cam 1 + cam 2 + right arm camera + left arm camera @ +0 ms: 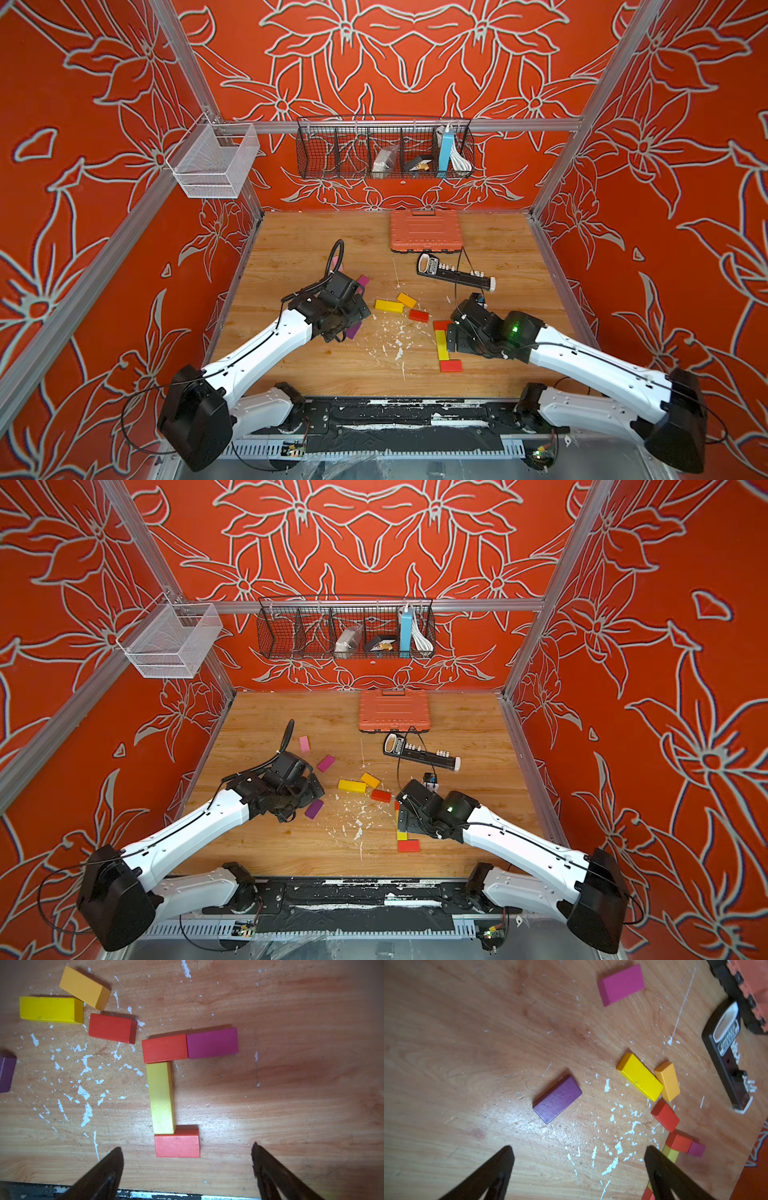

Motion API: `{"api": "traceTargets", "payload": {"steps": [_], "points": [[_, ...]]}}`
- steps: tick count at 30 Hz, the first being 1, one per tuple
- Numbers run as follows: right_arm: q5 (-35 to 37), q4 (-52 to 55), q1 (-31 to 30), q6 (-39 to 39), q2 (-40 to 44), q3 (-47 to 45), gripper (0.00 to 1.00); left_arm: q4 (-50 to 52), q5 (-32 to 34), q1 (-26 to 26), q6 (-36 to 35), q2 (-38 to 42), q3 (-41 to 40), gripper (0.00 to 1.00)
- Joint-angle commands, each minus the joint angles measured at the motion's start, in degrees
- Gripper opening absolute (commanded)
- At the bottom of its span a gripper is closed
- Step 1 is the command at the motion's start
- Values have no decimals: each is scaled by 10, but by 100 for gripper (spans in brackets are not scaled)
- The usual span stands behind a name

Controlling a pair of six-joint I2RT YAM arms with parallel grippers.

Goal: Assemble the letter c with building blocks
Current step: Pick up the building block from the center of the board.

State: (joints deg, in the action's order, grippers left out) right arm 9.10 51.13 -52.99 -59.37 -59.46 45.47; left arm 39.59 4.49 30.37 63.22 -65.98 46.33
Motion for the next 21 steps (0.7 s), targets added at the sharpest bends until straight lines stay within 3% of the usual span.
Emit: {"api": "traceTargets", "payload": {"steps": [1,9,21], "points": [[-20,23,7,32,15,15,98,12,28,-3,96,15,-25,99],[-65,27,35,93,7,33,98,25,36,-2,191,-1,-37,99],[-110,10,62,124,-4,39,98,50,52,7,223,-102,31,99]]}}
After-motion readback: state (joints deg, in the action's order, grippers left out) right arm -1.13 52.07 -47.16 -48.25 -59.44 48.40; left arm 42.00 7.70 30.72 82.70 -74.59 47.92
